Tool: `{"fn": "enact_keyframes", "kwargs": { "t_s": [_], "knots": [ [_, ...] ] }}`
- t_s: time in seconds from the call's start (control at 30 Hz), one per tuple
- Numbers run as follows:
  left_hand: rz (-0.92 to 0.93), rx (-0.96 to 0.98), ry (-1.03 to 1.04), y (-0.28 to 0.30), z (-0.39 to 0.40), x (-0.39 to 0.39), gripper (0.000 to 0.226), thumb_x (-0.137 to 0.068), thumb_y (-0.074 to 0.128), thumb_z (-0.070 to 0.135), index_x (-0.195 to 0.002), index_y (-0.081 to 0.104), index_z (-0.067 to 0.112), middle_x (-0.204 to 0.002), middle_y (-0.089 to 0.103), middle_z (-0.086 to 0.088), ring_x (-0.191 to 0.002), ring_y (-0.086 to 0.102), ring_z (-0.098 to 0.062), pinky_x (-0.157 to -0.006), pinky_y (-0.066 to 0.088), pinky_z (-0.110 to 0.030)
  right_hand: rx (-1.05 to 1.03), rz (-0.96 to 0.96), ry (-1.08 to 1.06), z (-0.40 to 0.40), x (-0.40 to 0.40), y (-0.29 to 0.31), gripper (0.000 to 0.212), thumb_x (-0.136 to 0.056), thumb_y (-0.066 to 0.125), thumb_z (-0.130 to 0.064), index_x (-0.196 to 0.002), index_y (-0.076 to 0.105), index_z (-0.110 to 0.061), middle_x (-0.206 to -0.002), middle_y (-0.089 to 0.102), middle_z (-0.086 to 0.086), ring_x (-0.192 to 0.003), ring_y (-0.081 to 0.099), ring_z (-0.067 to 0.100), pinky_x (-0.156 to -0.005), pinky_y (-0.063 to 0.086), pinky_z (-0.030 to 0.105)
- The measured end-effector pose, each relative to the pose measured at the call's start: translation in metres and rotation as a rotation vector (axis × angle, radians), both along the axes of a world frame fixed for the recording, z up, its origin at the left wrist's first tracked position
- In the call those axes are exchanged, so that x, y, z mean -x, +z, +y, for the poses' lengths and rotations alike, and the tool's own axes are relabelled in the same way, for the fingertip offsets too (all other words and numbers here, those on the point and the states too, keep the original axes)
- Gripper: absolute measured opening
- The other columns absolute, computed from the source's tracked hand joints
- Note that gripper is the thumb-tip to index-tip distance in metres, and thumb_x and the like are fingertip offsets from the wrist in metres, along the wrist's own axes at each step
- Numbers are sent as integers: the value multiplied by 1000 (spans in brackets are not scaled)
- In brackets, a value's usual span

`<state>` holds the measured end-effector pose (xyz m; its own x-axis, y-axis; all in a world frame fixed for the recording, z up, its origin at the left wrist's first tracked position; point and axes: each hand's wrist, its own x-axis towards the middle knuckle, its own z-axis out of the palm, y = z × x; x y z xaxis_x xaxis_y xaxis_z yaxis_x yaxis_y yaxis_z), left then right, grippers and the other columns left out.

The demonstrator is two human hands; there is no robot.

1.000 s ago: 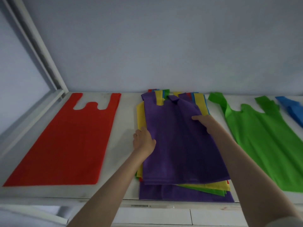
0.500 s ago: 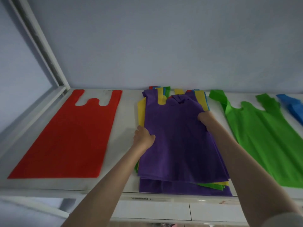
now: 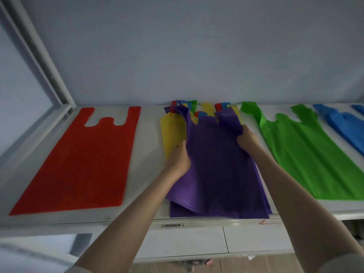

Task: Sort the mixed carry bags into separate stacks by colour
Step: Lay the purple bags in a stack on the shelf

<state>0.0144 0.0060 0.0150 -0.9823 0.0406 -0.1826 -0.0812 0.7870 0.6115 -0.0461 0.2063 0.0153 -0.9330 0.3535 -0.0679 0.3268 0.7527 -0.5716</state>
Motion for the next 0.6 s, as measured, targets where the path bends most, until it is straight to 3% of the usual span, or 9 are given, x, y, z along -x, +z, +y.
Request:
{"fn": "enact_keyframes", "kwargs": {
  "t_s": [0.17,0.37,0.5,0.6],
  "knots": [
    [8,40,-172,-6,-1,-11,58,-91,37,-2,-145,37,20,-133,43,-21,-124,47,-39,-110,36,-38,-12,13,-10,-2,-19,0,42,-91,39,0,-133,39,5,-131,49,33,-122,46,44,-96,39,40],
    [14,68,-175,-6,-4,-26,59,-93,36,0,-149,28,18,-135,40,-21,-126,44,-39,-109,36,-39,12,-35,-14,-7,-38,1,44,-95,42,-10,-135,34,7,-135,44,33,-125,44,43,-97,39,38],
    [66,279,-192,-7,-1,-41,74,-93,43,4,-153,1,14,-147,26,-15,-132,33,-35,-104,37,-40,11,-74,-8,-9,-51,1,45,-95,42,-7,-136,32,7,-137,43,33,-126,43,43,-98,38,38],
    [107,458,-179,-10,0,-49,69,-94,45,10,-152,7,10,-157,11,-10,-140,21,-33,-110,28,-41,30,-98,-3,-7,-59,-1,48,-95,42,-8,-139,29,4,-139,41,31,-127,42,42,-99,38,39]
  ]
}}
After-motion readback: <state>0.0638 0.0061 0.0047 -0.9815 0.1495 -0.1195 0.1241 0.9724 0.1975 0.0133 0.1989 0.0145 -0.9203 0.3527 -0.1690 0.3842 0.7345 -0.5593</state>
